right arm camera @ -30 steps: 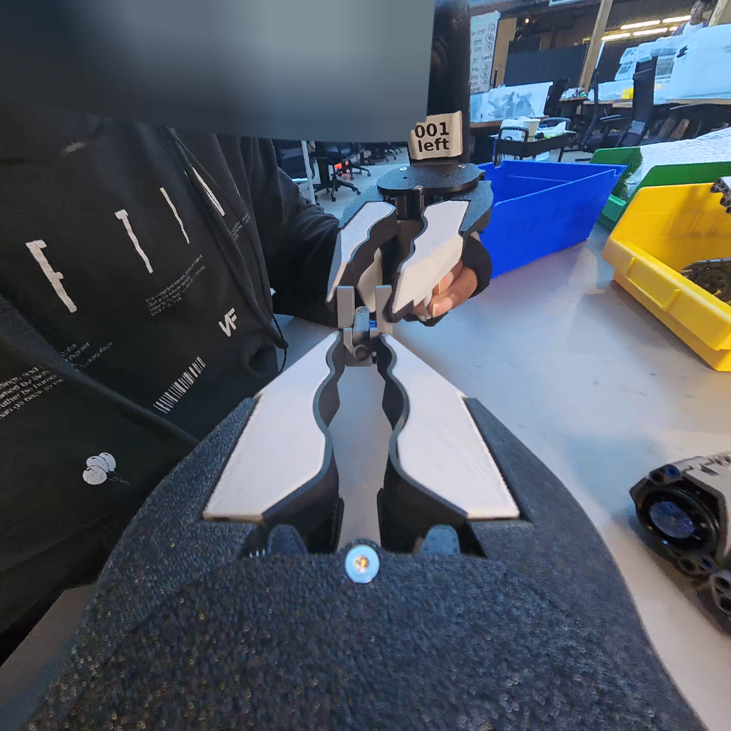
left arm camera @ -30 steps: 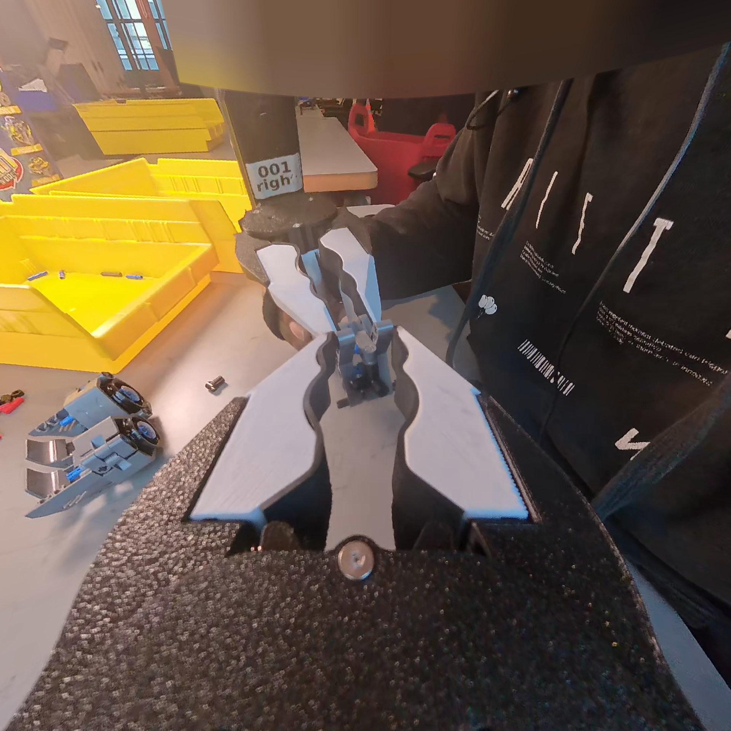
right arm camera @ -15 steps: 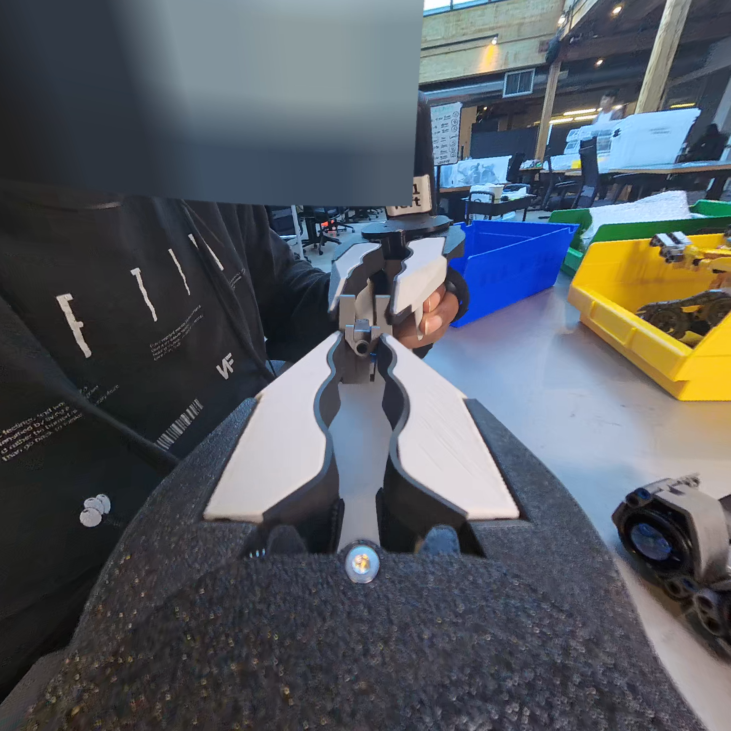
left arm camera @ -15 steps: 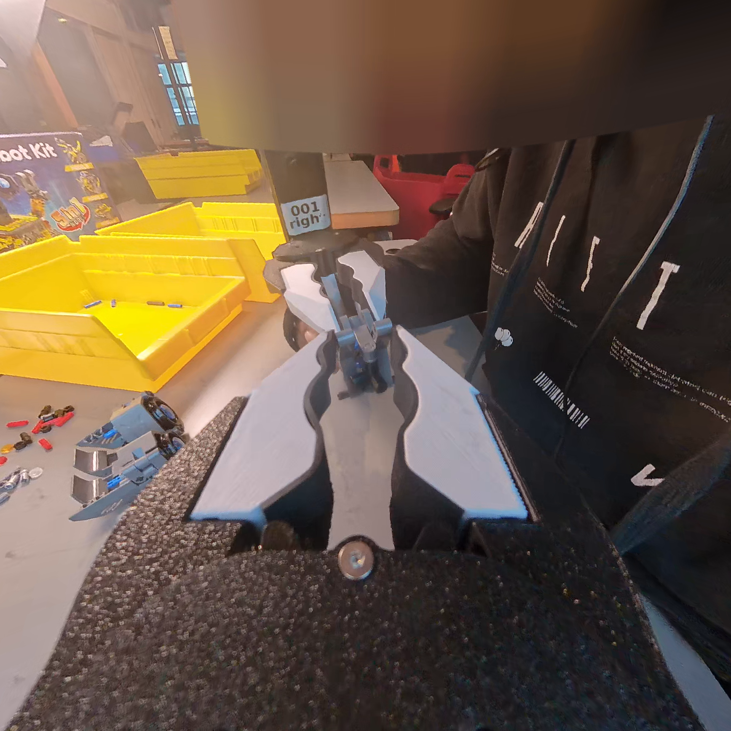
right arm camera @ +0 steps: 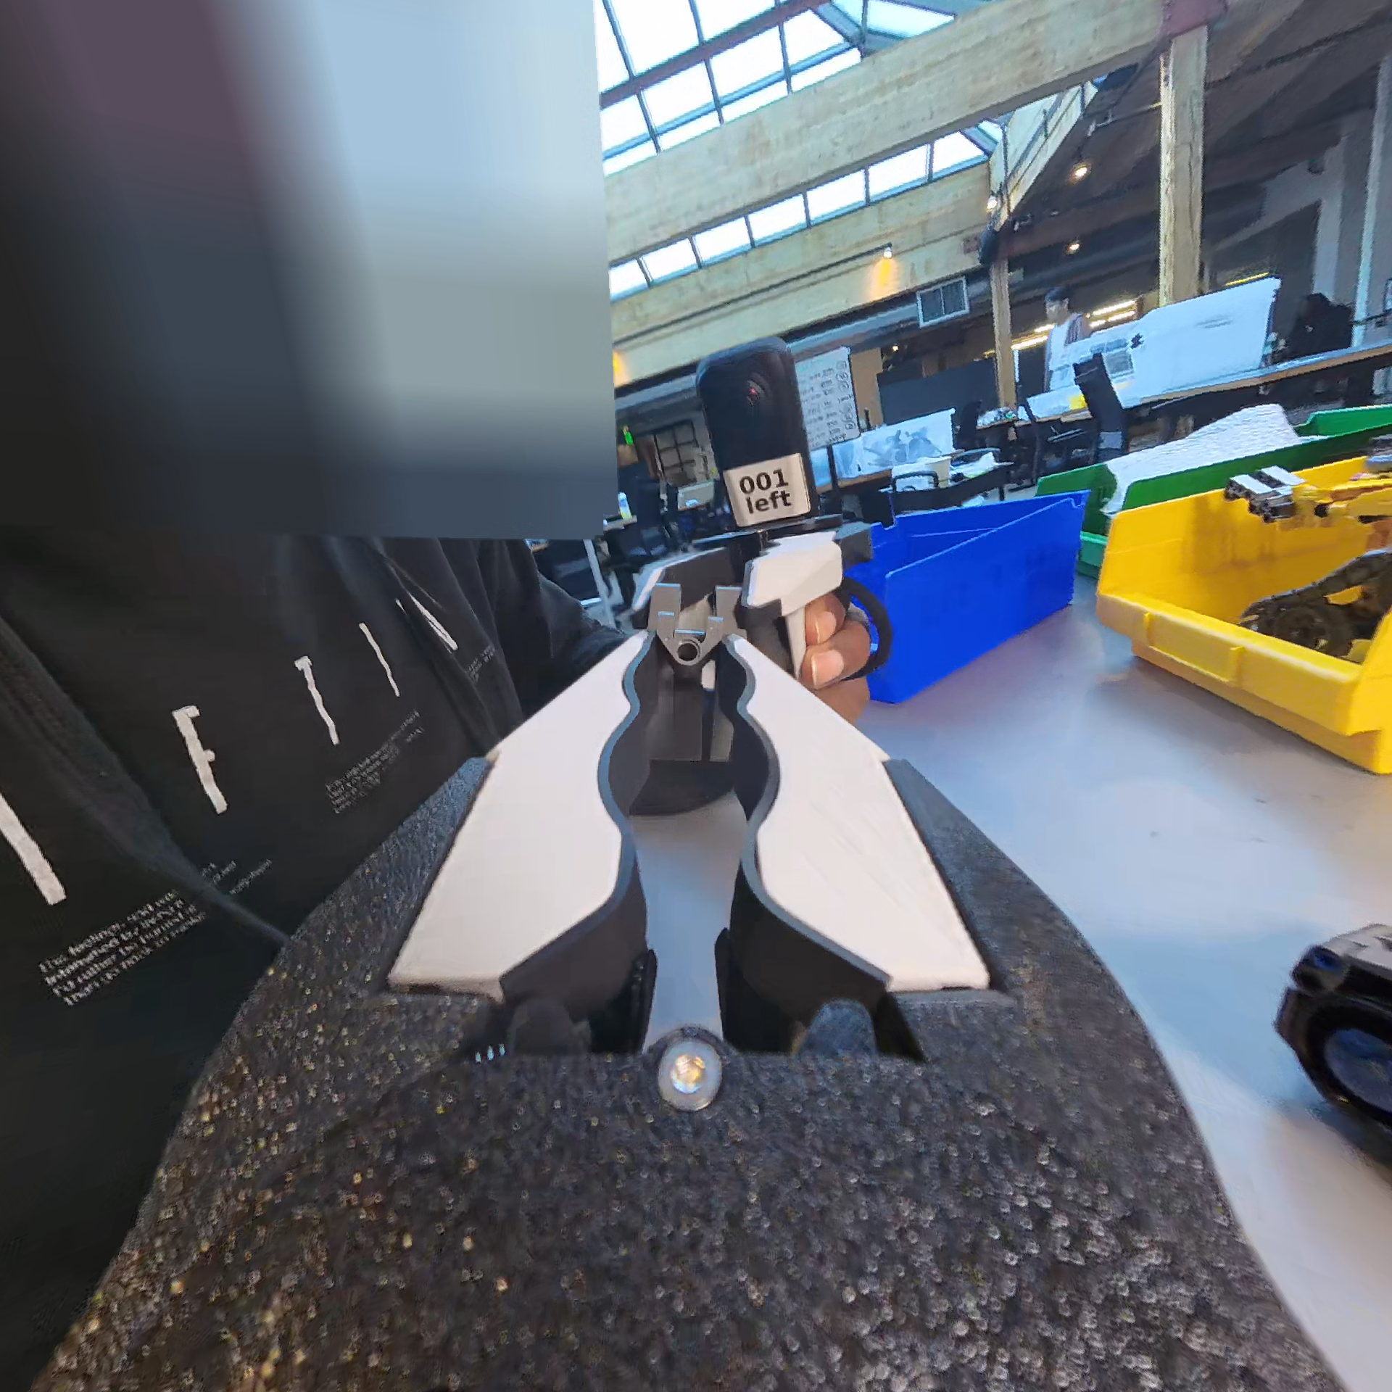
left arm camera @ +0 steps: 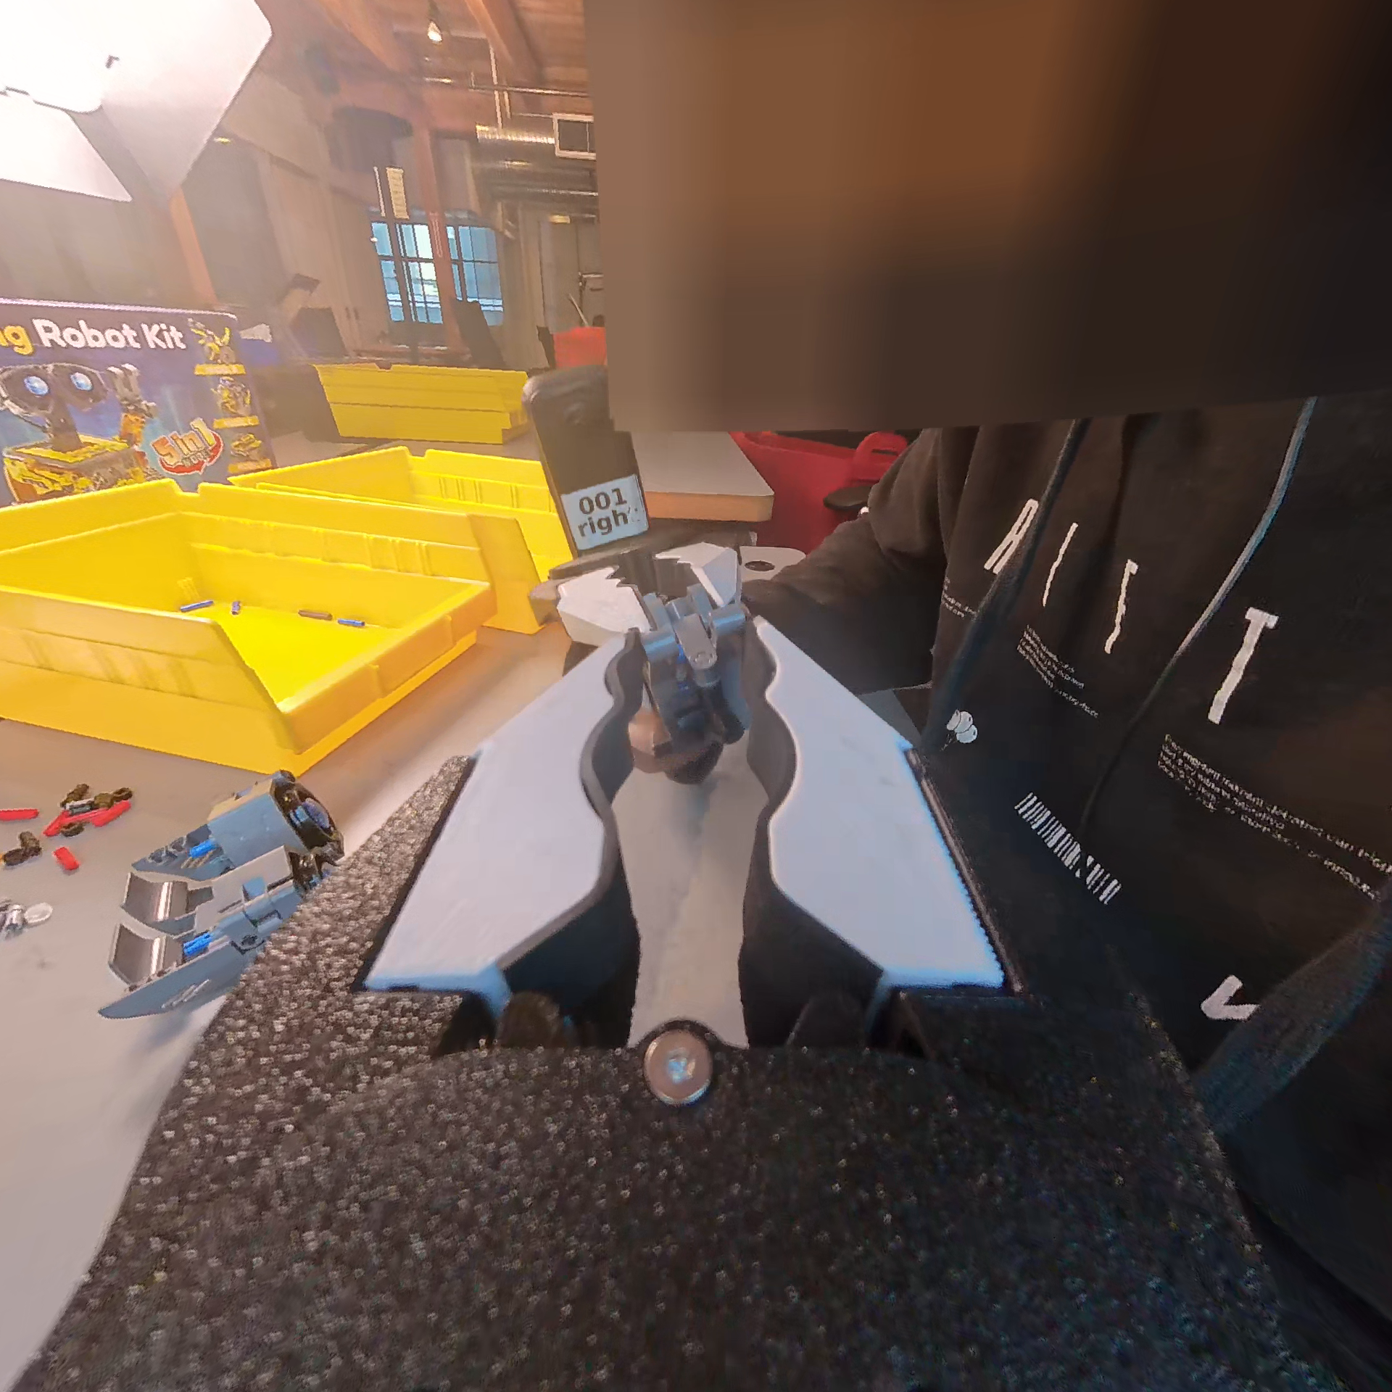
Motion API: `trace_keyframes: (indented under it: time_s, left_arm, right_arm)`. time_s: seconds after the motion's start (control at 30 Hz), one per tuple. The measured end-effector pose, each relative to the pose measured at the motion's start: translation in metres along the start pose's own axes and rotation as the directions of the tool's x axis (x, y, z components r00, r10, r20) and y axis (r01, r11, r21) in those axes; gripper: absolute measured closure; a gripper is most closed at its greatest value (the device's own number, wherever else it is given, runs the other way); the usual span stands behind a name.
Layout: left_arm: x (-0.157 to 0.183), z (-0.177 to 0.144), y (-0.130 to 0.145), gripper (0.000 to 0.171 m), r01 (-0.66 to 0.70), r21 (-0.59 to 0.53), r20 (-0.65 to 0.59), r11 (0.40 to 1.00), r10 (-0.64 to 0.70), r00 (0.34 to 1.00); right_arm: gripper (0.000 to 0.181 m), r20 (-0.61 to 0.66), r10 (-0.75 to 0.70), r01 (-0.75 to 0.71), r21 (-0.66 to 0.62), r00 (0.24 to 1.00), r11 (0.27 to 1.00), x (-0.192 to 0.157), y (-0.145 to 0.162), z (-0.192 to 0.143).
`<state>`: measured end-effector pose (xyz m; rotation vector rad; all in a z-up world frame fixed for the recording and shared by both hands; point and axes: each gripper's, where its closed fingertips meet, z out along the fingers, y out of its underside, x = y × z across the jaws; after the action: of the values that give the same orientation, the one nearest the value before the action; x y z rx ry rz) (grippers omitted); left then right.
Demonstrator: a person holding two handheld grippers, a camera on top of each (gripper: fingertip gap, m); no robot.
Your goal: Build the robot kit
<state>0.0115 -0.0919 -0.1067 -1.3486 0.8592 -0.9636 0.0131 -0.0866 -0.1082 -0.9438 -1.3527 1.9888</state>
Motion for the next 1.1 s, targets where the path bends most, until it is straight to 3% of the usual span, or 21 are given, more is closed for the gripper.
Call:
trace_keyframes:
  time_s: [0.23, 0.63, 0.77, 0.8, 0.87, 1.0, 1.07, 1.1]
  left_arm:
    - [-0.005, 0.001, -0.005, 0.144, -0.004, -0.013, 0.045, 1.000, 0.005, 0.999]
    - [0.002, 0.004, -0.013, 0.145, -0.002, 0.002, 0.008, 1.000, 0.002, 1.000]
    - [0.005, 0.006, -0.006, 0.143, 0.010, -0.020, -0.041, 1.000, -0.010, 0.999]
    - [0.011, 0.007, -0.004, 0.152, 0.013, -0.031, -0.084, 0.999, -0.015, 0.996]
    - [0.016, 0.006, 0.000, 0.152, 0.032, -0.035, -0.130, 0.999, -0.036, 0.991]
    - [0.028, 0.008, 0.009, 0.150, -0.085, -0.106, -0.161, 0.991, 0.068, 0.985]
    - [0.026, 0.009, 0.010, 0.146, -0.144, -0.133, -0.128, 0.981, 0.127, 0.984]
    - [0.023, 0.009, 0.010, 0.153, -0.169, -0.142, -0.101, 0.975, 0.156, 0.983]
  right_arm:
    - [0.169, 0.055, 0.147, -0.152, 0.092, 0.988, 0.984, 0.004, -0.006, -0.001]
    - [0.169, 0.146, 0.212, -0.232, 0.138, 0.966, 0.963, -0.004, -0.012, -0.001]
    - [0.169, 0.162, 0.213, -0.232, 0.108, 0.964, 0.967, -0.003, -0.008, -0.003]
    - [0.169, 0.210, 0.213, -0.233, 0.076, 0.954, 0.970, -0.010, -0.007, -0.006]
    - [0.168, 0.231, 0.213, -0.225, 0.027, 0.949, 0.974, -0.014, -0.003, -0.006]
    - [0.168, 0.310, 0.277, -0.283, -0.028, 0.909, 0.959, -0.026, 0.000, -0.004]
    - [0.168, 0.326, 0.338, -0.357, -0.001, 0.883, 0.934, -0.024, -0.003, -0.005]
    - [0.168, 0.343, 0.378, -0.401, -0.003, 0.860, 0.916, -0.024, -0.005, -0.005]
